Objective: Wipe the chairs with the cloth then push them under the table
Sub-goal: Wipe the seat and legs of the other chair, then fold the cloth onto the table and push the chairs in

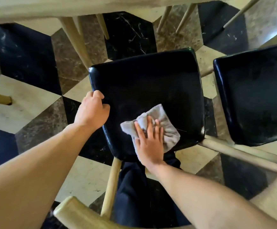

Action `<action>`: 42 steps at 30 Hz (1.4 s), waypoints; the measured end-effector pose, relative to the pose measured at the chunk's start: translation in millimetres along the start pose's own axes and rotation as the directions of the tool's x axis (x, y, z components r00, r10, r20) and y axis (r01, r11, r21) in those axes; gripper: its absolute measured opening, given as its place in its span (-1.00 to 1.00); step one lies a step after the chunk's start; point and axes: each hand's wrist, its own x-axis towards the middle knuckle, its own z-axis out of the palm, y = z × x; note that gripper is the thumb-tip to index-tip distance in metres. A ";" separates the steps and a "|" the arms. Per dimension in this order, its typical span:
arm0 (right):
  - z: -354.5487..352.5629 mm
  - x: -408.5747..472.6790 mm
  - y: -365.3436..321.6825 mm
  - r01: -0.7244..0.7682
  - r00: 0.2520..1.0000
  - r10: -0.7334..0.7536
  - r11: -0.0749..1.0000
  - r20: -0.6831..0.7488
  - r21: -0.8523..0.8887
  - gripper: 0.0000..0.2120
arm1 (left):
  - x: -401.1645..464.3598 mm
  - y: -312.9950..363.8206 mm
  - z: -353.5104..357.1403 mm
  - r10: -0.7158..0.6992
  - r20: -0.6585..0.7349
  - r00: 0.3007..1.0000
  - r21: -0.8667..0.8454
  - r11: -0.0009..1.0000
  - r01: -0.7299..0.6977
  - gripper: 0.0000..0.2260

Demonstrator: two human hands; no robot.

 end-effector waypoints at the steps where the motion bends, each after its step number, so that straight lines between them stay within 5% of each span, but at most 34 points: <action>1: 4.8 -0.4 -14.2 0.173 0.984 -0.173 0.985 0.044 -0.004 -0.47 | -0.5 -3.2 -3.9 0.009 -0.013 1.000 -0.001 1.000 -0.009 -0.64; 4: 11.4 4.3 -39.7 0.538 0.815 -0.533 0.842 0.227 0.048 -0.55 | -3.4 -10.0 -14.1 0.036 -0.037 0.999 0.009 0.999 -0.036 -0.64; 7: -3.7 14.5 -48.3 0.609 0.729 -0.625 0.779 0.279 0.151 -0.57 | -9.7 -15.1 -23.7 0.037 -0.032 0.999 0.023 0.999 -0.036 -0.65; 11: -55.1 41.8 -51.4 0.463 0.808 -0.520 0.851 0.278 0.247 -0.61 | -13.3 -4.9 -46.3 0.059 -0.070 0.996 0.026 0.998 -0.057 -0.66; 16: -126.1 63.9 -45.3 0.274 0.934 -0.325 0.919 0.151 0.284 -0.61 | -18.3 42.1 -77.8 0.111 -0.075 0.991 0.009 0.994 -0.111 -0.67; 21: -200.3 66.1 -31.1 0.194 0.981 -0.188 0.944 -0.050 0.267 -0.63 | -31.6 90.2 -95.0 0.147 -0.032 0.989 -0.007 0.989 -0.147 -0.65; 28: -312.1 56.1 0.1 0.094 0.968 0.012 0.909 -0.251 0.406 -0.59 | -59.4 181.9 -131.5 0.176 0.093 0.980 -0.254 0.956 -0.148 -0.49; 32: -358.4 46.4 14.0 0.101 0.924 0.109 0.855 -0.366 0.509 -0.58 | -76.7 232.1 -156.8 0.252 0.204 0.946 -0.549 0.829 -0.102 -0.42; 36: -395.8 33.4 24.0 0.145 0.882 0.211 0.730 -0.421 0.668 -0.37 | -97.5 279.4 -178.8 0.392 0.268 0.880 -0.720 0.688 -0.087 -0.59; 42: -436.0 26.5 35.7 0.133 0.863 0.258 0.712 -0.433 0.689 -0.16 | -116.2 326.4 -202.3 0.417 0.080 0.906 -0.662 0.701 -0.264 -0.86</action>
